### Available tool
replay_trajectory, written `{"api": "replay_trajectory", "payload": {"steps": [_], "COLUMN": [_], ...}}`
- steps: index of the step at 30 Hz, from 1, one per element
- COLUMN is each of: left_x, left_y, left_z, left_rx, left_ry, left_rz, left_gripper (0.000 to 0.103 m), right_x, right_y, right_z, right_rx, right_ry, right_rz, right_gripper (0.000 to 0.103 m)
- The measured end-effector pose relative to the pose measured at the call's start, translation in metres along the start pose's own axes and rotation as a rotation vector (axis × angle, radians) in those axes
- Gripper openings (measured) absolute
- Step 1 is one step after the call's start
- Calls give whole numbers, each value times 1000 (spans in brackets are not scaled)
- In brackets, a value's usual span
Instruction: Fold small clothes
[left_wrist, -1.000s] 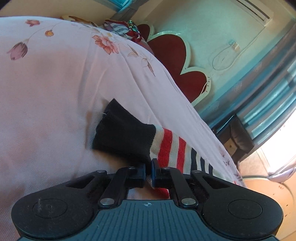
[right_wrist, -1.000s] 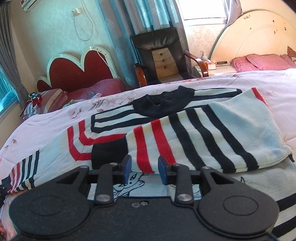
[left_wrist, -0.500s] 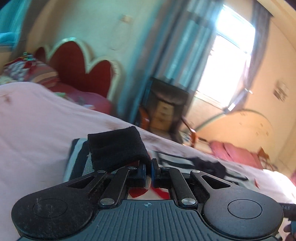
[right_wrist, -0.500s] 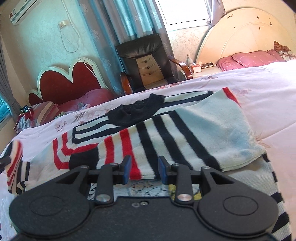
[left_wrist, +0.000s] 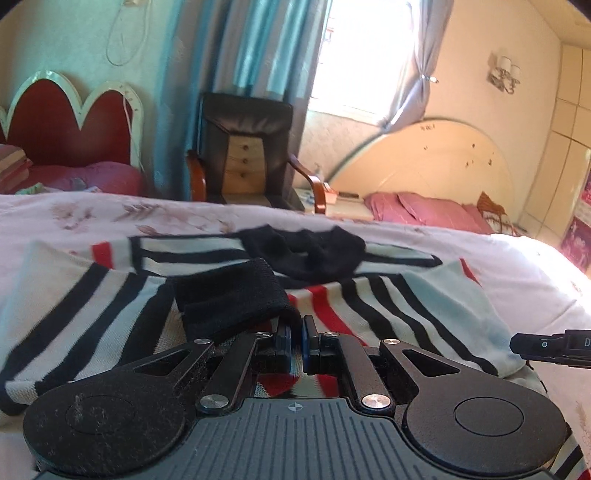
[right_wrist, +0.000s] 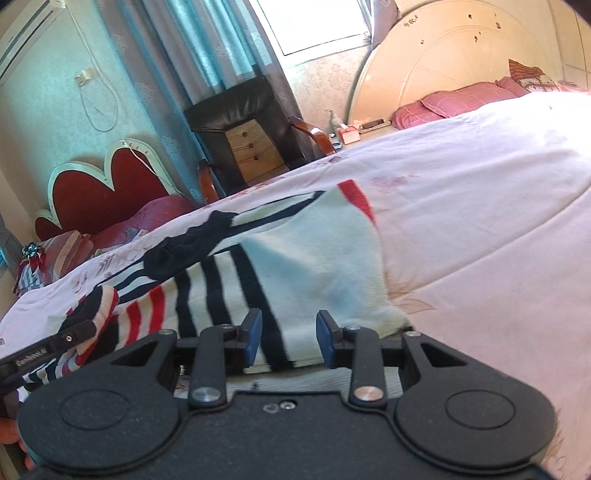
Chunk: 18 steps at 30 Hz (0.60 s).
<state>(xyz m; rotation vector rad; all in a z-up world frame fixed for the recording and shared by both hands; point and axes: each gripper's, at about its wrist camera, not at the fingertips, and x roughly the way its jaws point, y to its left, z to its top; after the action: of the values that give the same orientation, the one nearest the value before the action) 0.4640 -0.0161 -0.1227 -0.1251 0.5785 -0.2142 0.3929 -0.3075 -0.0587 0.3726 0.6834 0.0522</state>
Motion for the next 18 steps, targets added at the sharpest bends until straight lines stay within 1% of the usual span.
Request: {"api": "replay_trajectory", "payload": {"steps": [2,3,4,5,7,8,9,11,13,14,16,18], "left_x": [8,15,20,19,8,-5,-18,-46,-77,-92,-108,-113], "left_y": [-10,-18,-25,-29,-37,-36,-33,-18,7,21,48,74], "left_z": [-3,-6,-8,-11,-13,-15,-16,-23,-36,-44,-57,-63], "left_rx": [16,36,58,78,98,97,96,69,31,26,20,-12], "left_ry": [31,62,79,82,58,31,13,7,-17,-24,-24,3], "left_rz": [-16,-30,-26,-21,-62,-56,-47,-53,-18,34,136,201], "left_gripper": [5,6,7,15,59,64,65,65,64,64,64,64], "right_x": [-1,-1,-1,-2,-2,-2,-2,1,5,8,18,28], "right_y": [-9,-12,-14,-14,-10,-7,-1,14,34,46,75,102], "right_z": [1,2,3,3,5,5,6,7,6,4,-1,-10], "right_rx": [4,7,8,5,-9,-20,-35,-72,-121,-153,-239,-332], "right_ry": [5,7,7,6,4,4,3,4,11,18,42,59], "right_rz": [-9,-9,-7,-5,6,15,28,67,111,138,187,214], "right_gripper": [34,36,40,41,44,44,44,44,44,45,48,49]}}
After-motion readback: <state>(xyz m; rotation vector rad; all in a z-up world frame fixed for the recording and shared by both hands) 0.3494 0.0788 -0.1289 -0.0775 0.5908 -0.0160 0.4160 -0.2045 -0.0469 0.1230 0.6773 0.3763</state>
